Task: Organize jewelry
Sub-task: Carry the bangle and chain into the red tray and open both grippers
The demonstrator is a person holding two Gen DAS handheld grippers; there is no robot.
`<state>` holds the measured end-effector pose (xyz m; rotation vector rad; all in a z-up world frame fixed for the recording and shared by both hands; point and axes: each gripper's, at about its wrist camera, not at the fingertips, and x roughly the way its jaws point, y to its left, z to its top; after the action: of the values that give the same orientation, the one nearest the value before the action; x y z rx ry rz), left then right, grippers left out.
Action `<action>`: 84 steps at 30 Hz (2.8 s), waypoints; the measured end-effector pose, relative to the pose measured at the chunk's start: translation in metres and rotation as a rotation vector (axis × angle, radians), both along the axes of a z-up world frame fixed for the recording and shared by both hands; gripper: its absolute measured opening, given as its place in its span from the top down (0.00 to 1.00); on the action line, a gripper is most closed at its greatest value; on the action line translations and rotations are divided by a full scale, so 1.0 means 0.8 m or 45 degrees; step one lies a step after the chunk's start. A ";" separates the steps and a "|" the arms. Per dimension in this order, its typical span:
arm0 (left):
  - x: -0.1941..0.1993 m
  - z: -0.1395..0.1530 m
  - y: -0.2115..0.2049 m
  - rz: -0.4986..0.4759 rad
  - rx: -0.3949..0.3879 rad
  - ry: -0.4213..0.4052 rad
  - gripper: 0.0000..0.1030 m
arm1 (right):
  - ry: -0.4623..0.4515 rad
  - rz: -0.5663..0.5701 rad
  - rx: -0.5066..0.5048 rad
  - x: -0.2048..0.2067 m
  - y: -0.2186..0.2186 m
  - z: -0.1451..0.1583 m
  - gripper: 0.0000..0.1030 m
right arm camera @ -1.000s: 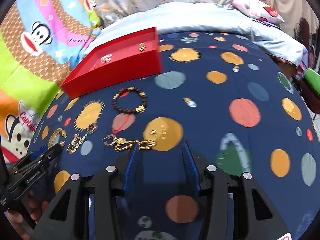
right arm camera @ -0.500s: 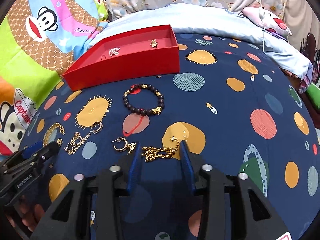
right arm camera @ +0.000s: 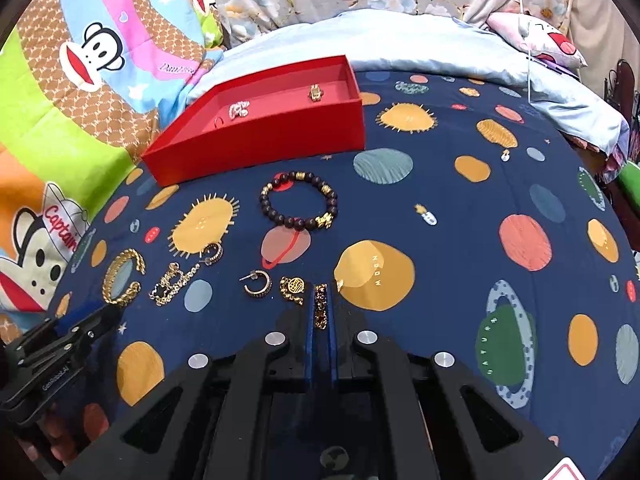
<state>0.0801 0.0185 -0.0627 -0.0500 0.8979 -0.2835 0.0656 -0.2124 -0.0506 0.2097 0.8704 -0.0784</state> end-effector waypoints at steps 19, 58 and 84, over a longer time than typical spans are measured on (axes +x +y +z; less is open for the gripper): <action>0.025 0.006 -0.017 -0.012 0.012 -0.032 0.53 | -0.034 0.002 0.055 0.000 -0.007 0.016 0.96; 0.050 -0.001 -0.051 0.001 0.137 0.016 0.47 | -0.131 0.062 0.100 0.031 -0.009 0.059 0.96; 0.205 0.142 -0.085 -0.057 -0.005 -0.271 0.47 | -0.247 0.119 0.124 0.203 -0.042 0.113 0.96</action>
<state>0.2440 -0.0497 0.0506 -0.0031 0.6873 -0.3264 0.2278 -0.2461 0.0400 0.2630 0.6901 0.0706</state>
